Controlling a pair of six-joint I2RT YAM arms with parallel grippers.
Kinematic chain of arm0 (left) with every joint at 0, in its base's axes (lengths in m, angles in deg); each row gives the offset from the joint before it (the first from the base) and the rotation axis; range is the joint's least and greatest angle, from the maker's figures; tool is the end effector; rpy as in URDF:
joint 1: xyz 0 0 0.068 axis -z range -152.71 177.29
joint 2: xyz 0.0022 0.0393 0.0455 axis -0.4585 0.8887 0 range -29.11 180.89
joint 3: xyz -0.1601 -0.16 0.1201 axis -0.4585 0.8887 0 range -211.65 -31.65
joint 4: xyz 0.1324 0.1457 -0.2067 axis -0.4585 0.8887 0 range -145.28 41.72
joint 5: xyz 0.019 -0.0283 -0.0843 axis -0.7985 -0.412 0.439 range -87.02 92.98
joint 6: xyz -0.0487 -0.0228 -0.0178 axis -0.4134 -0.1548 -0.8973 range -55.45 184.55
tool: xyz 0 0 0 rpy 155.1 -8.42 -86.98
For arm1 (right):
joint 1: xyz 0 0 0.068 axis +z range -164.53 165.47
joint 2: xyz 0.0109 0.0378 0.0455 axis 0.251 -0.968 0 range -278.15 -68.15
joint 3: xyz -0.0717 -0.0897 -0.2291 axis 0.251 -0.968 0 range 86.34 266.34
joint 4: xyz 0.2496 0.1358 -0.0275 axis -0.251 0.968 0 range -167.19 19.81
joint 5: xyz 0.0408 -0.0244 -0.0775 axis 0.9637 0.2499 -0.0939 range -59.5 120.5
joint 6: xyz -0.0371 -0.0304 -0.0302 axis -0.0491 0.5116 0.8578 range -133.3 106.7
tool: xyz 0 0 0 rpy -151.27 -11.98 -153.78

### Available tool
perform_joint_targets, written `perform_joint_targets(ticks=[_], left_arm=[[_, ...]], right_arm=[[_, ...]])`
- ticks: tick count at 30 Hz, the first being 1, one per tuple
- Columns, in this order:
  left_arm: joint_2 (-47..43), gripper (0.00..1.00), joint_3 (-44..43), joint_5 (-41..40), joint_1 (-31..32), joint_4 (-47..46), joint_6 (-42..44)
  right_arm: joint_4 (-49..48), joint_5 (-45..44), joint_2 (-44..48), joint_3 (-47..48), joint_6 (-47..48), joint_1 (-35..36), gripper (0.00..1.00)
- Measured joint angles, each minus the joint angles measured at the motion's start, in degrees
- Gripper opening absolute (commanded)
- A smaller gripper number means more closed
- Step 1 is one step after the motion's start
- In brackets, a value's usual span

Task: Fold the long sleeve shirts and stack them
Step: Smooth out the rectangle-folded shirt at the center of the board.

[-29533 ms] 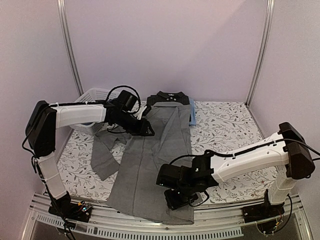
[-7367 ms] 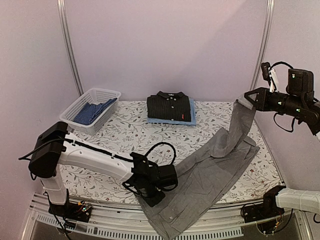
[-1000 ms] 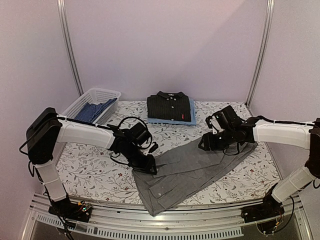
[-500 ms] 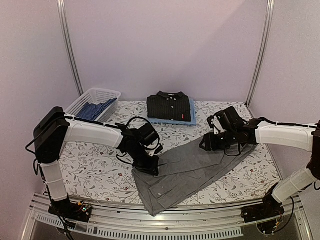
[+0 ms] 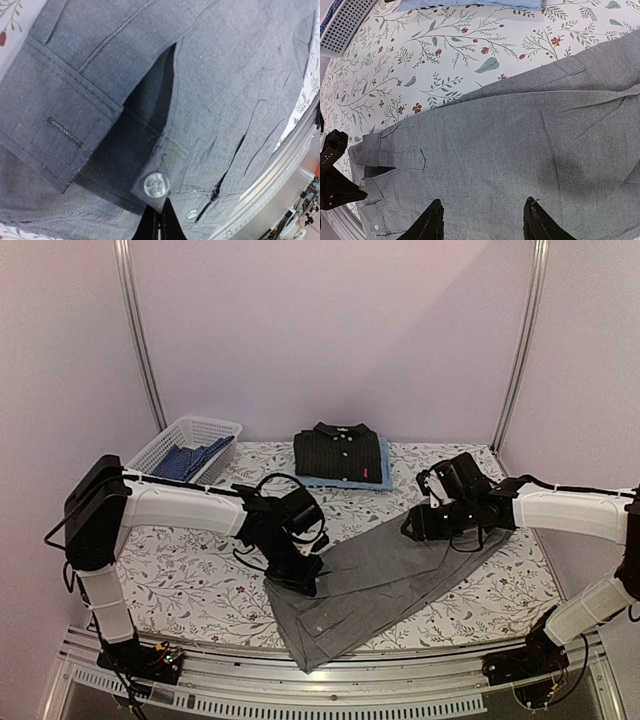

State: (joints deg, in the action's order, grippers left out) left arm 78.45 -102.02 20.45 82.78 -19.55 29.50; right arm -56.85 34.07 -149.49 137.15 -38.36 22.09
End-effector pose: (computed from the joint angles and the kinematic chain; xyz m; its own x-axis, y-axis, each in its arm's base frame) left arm 0.2050 -0.3191 0.1262 -0.9235 0.3761 -0.0756 0.3732 0.8353 -0.4036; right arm 0.2538 0.1917 0.1836 -0.8296 -0.0898 -0.5511 -0.3041 0.9004 0.3111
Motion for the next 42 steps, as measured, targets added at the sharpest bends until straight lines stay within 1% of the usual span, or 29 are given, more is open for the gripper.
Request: perform_joint_targets(ticks=[9, 10, 12, 13, 15, 16, 18, 23, 25, 28, 32, 36, 42], left_arm=[[-1.75, 0.0, 0.02, -0.04, 2.03, 2.84, -1.66], [-1.79, 0.04, 0.02, -0.17, 2.03, 2.95, -1.77], [-1.81, 0.24, 0.02, -0.37, 2.03, 3.1, -2.03], [-1.81, 0.3, 0.02, -0.46, 2.05, 3.21, -2.4], [-1.81, 0.41, 0.02, -0.92, 2.12, 3.72, -2.49], [-1.84, 0.43, 0.02, -1.42, 2.19, 4.11, -2.62], [-2.12, 0.44, 0.0, -2.58, 2.21, 4.94, -2.6], [-4.92, 0.44, -0.74, -5.2, 1.36, 6.75, -1.68], [-5.86, 0.43, -1.68, -5.84, 0.24, 6.73, -0.83], [-6.19, 0.43, -2.47, -6.4, -3.21, 5.73, 1.29], [-4.63, 0.44, -2.86, -7.04, -9.4, 4.15, 5.01], [-1.33, 0.45, -2.91, -6.21, -13.66, 1.81, 7.67], [2.89, 0.46, -2.91, -4.68, -15.76, -0.7, 10.58]], right_arm=[[-0.02, -0.13, -0.04, 0.0, 0.42, -0.2, 0.53], [-0.02, -0.24, -0.09, 0.0, 0.42, -0.28, 0.53], [-0.07, -0.42, -0.31, 0.0, 0.39, -0.48, 0.53], [-0.11, -0.5, -0.52, 0.0, 0.39, -0.61, 0.53], [-0.22, -0.61, -1.07, 0.0, 0.37, -0.9, 0.53], [-0.28, -0.72, -1.38, 0.0, 0.35, -1.07, 0.53], [-0.33, -1.01, -1.81, -0.02, 0.2, -1.53, 0.5], [-2.34, -0.22, -2.86, -0.42, -0.92, -5.11, 0.37], [-3.56, 0.13, -3.52, -0.44, -1.18, -7.21, 0.32], [-6.16, 1.27, -5.33, -0.42, -2.14, -10.95, 0.27], [-9.03, 3.02, -9.68, 0.0, -2.82, -15.04, 0.25], [-10.34, 4.33, -13.53, 0.02, -3.43, -17.77, 0.24], [-12.48, 5.46, -17.77, -0.94, -3.67, -20.2, 0.23]])
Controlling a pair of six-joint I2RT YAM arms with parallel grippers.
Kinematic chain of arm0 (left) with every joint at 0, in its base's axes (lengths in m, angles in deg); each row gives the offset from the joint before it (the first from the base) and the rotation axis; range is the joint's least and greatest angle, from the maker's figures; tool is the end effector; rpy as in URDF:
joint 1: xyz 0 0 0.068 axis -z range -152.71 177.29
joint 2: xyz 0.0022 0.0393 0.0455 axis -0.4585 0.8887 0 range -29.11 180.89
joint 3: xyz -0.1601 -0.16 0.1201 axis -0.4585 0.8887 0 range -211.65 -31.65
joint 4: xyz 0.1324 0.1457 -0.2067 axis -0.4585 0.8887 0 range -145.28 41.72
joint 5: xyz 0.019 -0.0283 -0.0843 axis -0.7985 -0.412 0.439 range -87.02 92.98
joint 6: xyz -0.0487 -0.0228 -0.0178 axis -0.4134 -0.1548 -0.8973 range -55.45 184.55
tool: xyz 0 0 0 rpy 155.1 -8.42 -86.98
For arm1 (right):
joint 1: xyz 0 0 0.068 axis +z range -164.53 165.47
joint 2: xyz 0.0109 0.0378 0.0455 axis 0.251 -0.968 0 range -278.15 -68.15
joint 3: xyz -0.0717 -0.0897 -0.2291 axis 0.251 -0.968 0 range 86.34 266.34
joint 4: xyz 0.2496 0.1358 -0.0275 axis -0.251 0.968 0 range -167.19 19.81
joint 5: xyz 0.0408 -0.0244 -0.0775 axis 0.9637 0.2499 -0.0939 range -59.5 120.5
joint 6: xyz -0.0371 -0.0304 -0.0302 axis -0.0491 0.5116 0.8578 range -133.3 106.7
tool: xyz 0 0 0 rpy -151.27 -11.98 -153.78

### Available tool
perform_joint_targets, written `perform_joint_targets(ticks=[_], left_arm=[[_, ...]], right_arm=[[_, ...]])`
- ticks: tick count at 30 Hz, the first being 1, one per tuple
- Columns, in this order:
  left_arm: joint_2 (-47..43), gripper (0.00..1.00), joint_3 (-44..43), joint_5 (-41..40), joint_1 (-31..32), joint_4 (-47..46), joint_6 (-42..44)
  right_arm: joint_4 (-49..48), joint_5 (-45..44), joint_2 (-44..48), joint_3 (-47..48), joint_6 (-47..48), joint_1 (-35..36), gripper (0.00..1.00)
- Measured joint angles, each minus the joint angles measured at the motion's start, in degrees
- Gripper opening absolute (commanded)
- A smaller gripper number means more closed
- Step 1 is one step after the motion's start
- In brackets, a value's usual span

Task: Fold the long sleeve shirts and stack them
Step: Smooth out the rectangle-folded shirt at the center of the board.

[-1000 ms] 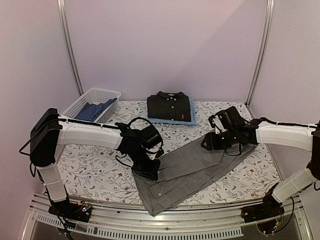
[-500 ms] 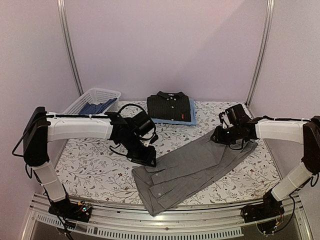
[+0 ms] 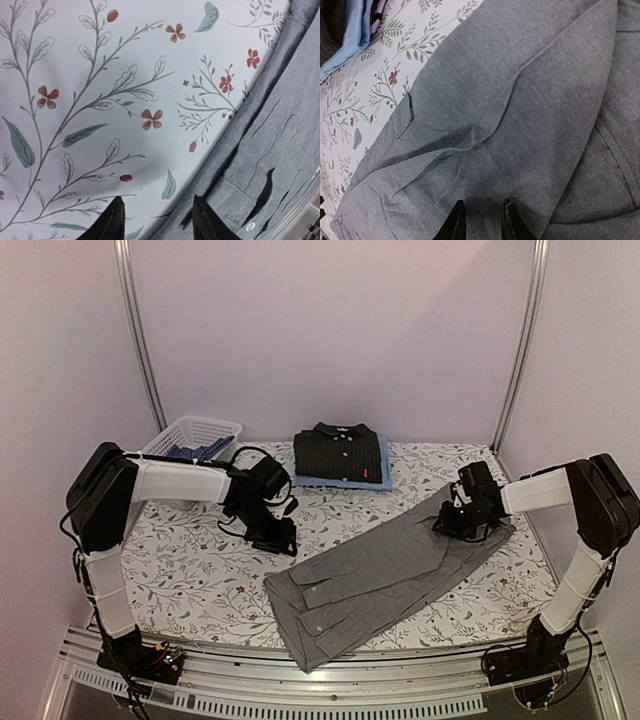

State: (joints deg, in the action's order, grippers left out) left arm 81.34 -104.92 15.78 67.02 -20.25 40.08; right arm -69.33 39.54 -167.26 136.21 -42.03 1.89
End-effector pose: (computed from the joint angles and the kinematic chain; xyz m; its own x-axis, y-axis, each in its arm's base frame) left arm 0.2963 -0.2576 0.1218 -0.9463 0.2611 -0.1907 0.3112 0.8953 -0.3186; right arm 0.3269 0.1028 0.0964 -0.8798 0.2356 -0.4127 0.0706 0.9236 0.3768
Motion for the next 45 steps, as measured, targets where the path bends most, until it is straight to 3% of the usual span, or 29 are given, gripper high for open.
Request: perform_joint_targets(ticks=[8, 16, 25, 30, 45], left_arm=[[1.05, 0.46, 0.13, 0.02, -0.57, -0.81, 1.77], [1.05, 0.46, 0.15, 0.07, -1.7, -0.9, 2.27], [1.05, 0.46, -0.24, 0.68, -1.75, -0.26, 3.58], [1.09, 0.46, -0.98, 1.16, -1.75, 0.07, 4.48], [2.78, 0.46, -1.03, 2.86, -1.75, 0.98, 5.9]], right_arm=[[-0.15, 1.4, 0.48, -0.59, 0.37, -1.22, 0.25], [2.36, 2.23, 11.02, -1.25, 0.02, 4.72, 0.23], [-0.26, 5.86, 13.29, -13.33, -3.98, 7.17, 0.2], [-1.2, 5.95, 12.92, -14.95, -5.57, 7.13, 0.21], [1.64, 1.86, 16.68, -14.03, -4.81, -2.25, 0.25]])
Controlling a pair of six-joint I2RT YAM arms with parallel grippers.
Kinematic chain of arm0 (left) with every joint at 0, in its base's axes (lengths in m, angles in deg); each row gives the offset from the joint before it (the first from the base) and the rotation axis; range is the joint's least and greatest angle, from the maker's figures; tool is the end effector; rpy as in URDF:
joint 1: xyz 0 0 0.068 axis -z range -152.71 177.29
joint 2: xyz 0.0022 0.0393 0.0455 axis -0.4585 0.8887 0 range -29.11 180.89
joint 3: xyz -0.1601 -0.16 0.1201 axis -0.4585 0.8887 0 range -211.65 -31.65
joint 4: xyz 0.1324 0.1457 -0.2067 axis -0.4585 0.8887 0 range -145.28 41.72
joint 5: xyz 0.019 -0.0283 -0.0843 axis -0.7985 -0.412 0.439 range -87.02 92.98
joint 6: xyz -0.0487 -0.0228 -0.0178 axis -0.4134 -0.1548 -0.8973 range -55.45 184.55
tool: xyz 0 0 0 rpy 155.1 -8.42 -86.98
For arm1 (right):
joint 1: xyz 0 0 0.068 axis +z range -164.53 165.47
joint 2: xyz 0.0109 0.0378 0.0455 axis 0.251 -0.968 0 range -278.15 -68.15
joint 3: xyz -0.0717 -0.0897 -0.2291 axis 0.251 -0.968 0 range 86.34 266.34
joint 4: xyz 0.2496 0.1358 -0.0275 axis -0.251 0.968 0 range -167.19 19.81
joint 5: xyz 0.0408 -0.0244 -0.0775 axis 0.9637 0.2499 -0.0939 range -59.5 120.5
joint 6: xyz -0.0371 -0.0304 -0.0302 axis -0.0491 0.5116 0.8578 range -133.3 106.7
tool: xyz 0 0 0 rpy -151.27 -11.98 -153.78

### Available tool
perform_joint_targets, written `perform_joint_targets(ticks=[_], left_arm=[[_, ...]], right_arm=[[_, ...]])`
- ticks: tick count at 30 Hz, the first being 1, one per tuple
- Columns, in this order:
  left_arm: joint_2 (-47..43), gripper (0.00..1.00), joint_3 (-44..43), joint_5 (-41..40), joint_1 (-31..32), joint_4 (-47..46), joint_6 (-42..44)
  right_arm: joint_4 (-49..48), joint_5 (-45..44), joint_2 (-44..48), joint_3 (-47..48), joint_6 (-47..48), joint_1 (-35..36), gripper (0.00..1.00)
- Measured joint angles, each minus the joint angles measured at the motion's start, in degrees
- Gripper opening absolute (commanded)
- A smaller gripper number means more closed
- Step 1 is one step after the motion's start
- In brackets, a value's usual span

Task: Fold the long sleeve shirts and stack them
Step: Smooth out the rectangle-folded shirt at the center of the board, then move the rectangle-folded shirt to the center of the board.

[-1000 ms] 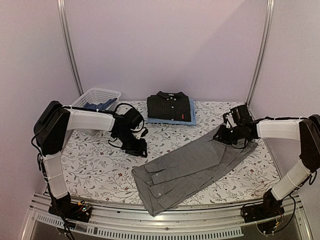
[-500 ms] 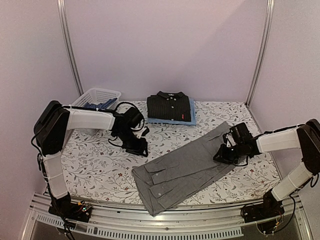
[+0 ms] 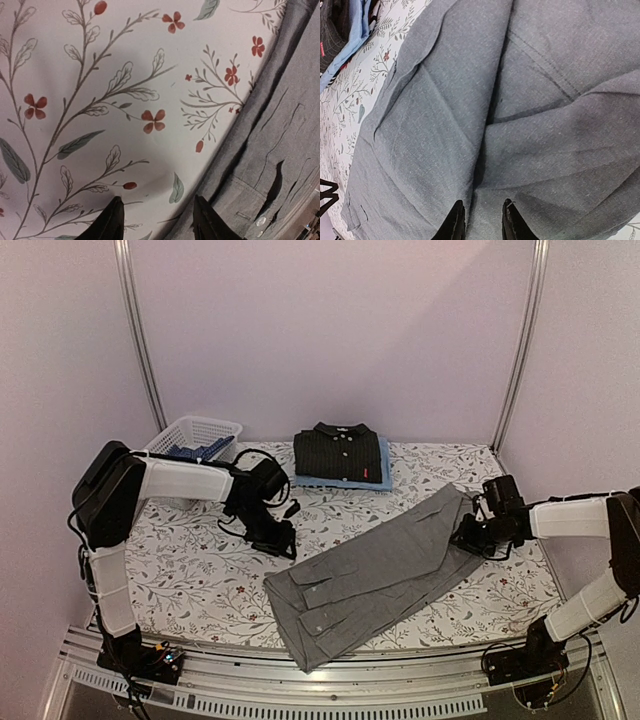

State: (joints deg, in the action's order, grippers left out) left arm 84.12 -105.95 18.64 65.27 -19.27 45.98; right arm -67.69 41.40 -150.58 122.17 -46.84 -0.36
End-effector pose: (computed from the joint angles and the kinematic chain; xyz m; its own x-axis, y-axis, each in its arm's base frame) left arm 0.3045 -0.2513 0.1087 -0.9279 0.3352 -0.1633 0.3716 0.8678 -0.3298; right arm 0.2696 0.0758 0.1091 -0.8602 0.3424 -0.3780 0.1591 0.8843 0.4390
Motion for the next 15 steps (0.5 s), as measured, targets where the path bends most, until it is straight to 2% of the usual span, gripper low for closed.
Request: perform_joint_targets(ticks=[9, 15], left_arm=[[-0.07, 0.46, 0.66, 0.79, 0.39, -0.15, 0.13], [-0.81, 0.46, 1.53, 1.03, 0.48, -0.44, 0.09]], right_arm=[[1.79, -2.29, -0.24, 0.2, 1.6, -6.97, 0.23], [3.58, -2.82, -4.87, 2.86, 2.67, -9.77, 0.23]])
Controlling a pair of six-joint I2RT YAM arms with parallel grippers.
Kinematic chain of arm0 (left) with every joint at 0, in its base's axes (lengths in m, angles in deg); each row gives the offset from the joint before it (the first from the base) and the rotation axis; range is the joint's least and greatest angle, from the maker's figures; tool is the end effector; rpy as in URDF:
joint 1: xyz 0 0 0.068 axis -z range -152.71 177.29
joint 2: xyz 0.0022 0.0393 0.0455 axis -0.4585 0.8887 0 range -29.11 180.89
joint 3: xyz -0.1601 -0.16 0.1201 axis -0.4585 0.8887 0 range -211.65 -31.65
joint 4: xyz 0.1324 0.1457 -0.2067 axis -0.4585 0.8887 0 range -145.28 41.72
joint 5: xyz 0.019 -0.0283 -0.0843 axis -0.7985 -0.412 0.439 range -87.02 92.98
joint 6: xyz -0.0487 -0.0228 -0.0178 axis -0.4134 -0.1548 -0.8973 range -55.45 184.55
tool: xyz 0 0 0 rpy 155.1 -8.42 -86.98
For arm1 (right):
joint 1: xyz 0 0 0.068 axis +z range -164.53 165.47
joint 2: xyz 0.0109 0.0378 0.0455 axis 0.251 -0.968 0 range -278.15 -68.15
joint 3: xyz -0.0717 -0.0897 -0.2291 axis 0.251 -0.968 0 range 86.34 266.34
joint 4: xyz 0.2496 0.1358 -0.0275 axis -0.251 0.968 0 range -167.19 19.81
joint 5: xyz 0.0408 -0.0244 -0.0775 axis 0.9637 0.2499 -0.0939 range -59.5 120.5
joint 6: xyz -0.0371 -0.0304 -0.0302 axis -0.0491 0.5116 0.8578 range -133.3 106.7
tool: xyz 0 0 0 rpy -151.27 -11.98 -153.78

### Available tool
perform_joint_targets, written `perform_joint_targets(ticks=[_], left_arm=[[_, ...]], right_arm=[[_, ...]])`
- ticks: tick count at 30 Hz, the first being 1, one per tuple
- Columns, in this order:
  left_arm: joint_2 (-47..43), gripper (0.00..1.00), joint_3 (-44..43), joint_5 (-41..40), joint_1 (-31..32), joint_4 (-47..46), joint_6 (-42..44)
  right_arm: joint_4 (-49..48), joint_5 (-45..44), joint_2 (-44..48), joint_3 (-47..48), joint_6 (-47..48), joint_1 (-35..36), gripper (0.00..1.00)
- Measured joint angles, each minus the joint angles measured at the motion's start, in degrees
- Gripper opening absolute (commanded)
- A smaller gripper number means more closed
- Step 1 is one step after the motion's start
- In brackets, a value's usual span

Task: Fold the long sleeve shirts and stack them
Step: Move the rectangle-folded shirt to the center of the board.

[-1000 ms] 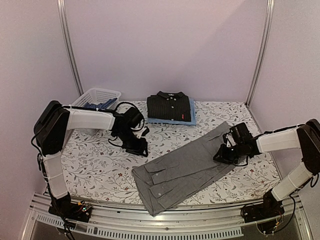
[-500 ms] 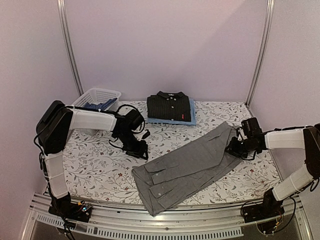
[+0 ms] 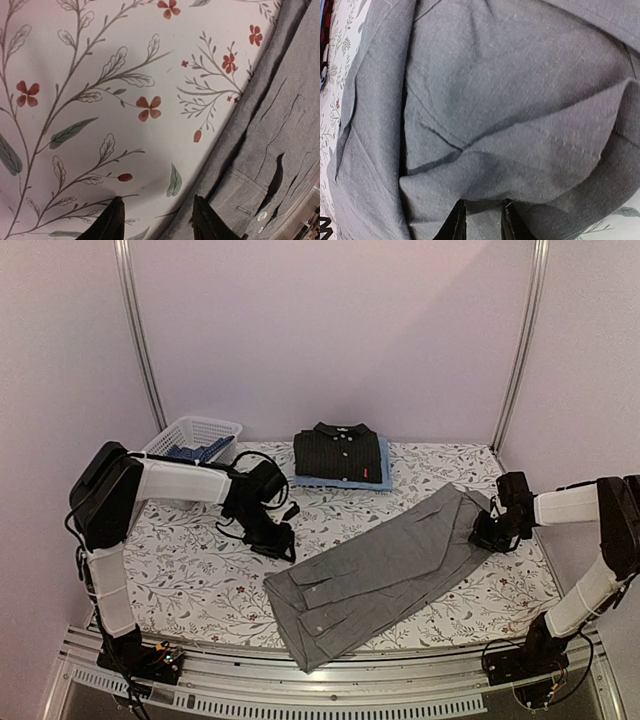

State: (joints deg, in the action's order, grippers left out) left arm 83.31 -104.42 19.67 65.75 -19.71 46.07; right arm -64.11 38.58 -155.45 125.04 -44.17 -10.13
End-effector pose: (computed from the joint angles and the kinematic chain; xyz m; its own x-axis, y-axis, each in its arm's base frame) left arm 0.2978 -0.2510 0.1070 -0.9252 0.3470 -0.1539 0.3794 0.8588 -0.3442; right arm 0.2847 0.0275 0.0971 -0.8265 0.4459 -0.3435 0.3282 0.8776 0.3496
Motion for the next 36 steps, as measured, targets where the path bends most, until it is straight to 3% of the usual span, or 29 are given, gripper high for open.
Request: perform_joint_targets(ticks=[13, 27, 31, 36], left_arm=[[-4.52, 0.46, -1.11, -0.33, -0.31, 0.44, 0.07], [-5.57, 0.46, -1.46, 0.28, -0.46, -1.14, -1.4], [-4.22, 0.46, -1.44, 0.5, -0.46, -3.3, -2.78], [-1.09, 0.45, -1.01, -0.5, -0.46, -5.29, -4.09]], right_arm=[[1.86, 2.67, -12.7, 13.84, 1.33, -0.35, 0.24], [11.28, 4.13, -35.91, 47.34, 7.37, -4.24, 0.28], [13.66, 3.89, -37.66, 51.17, 9.22, -5.16, 0.33], [14.91, 3.63, -35.56, 49.51, 10.36, -5.29, 0.36]])
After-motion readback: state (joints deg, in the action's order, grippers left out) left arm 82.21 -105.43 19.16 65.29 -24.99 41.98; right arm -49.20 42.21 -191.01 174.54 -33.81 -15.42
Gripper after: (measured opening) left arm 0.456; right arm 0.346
